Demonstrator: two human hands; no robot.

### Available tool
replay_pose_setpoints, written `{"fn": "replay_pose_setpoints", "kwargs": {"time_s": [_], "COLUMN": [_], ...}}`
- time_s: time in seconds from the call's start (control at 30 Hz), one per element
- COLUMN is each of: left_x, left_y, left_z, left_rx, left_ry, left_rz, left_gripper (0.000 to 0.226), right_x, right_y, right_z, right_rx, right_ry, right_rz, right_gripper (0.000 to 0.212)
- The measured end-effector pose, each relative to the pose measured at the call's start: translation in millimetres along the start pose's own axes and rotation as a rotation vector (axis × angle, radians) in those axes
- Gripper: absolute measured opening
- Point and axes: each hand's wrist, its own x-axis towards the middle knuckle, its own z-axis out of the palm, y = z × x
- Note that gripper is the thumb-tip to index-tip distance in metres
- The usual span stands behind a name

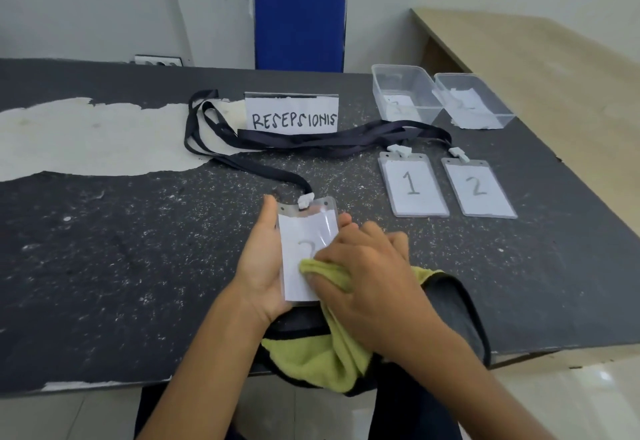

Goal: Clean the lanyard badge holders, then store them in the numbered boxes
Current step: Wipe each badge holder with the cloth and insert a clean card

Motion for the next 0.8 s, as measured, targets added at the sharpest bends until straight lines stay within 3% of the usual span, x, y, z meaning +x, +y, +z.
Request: {"fn": "replay_pose_setpoints", "kwargs": {"time_s": [0.2, 0.37, 0.47, 0.57, 0.73, 0.8], "left_x": [1, -1, 1, 1, 1, 3], "left_y": [0, 0, -1, -1, -1, -2], "left_z": [3, 1, 3, 3, -2, -2], "left_rx": [0.010, -0.026, -0.015, 0.029, -0.031, -0.021], "left_ry": [-0.009, -0.003, 0.030, 0.003, -0.008, -0.008], "left_rz": [0.038, 0.031, 0.064, 0.067, 0.030, 0.029], "left_gripper": [0.096, 0.096, 0.096, 0.096, 0.097, 0.097], "right_x": [5, -9, -15, 4, -1, -1], "right_y": [2, -12, 5, 2, -24, -13], "right_z": [0, 9, -1, -2, 13, 5], "right_rx": [-0.100, 0.077, 0.025, -0.062, 0.122, 0.069], "right_ry": [0.098, 0.031, -0.004, 0.068, 0.069, 0.056], "right_rz": [0.142, 0.056, 0.095, 0.145, 0.038, 0.051], "right_gripper": [0.019, 0.028, 0.031, 0.024, 0.026, 0.028]}}
